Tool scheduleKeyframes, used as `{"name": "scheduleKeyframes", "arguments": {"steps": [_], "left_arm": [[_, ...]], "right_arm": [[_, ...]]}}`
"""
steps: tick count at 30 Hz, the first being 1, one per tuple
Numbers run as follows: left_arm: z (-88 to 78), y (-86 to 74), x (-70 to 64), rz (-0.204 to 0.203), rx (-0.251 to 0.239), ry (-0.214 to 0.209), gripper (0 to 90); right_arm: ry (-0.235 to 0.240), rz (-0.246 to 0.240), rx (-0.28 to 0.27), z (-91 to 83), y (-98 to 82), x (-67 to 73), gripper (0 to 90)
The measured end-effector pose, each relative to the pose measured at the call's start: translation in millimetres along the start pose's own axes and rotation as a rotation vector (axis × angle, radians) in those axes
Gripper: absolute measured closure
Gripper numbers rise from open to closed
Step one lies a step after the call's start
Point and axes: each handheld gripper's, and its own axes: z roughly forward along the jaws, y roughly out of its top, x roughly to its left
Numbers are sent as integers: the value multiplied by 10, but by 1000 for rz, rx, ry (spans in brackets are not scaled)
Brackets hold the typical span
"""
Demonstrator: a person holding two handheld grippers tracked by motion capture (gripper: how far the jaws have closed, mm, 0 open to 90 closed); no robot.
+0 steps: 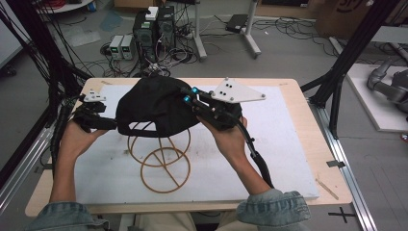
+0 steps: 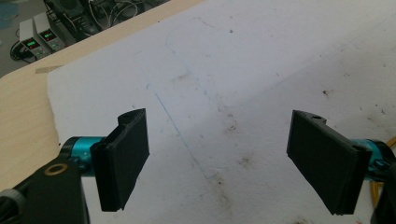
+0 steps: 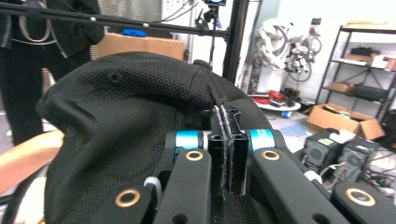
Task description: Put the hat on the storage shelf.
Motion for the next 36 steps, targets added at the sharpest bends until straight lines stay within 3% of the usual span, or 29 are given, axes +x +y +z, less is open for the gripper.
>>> {"name": "scheduleKeyframes", "arguments": {"steps": [7,19,36], "left_arm": [[-12,1,3,3,2,-1,211],[-10,3,-1,2,1,-1,211],[2,1,-6,1,5,-1,211]], "right_arm": [[36,-39,6,-87,-54,129,900],[58,-111,27,-202,-174,279,900],[96,-190,52,-292,-351,302,900]]}}
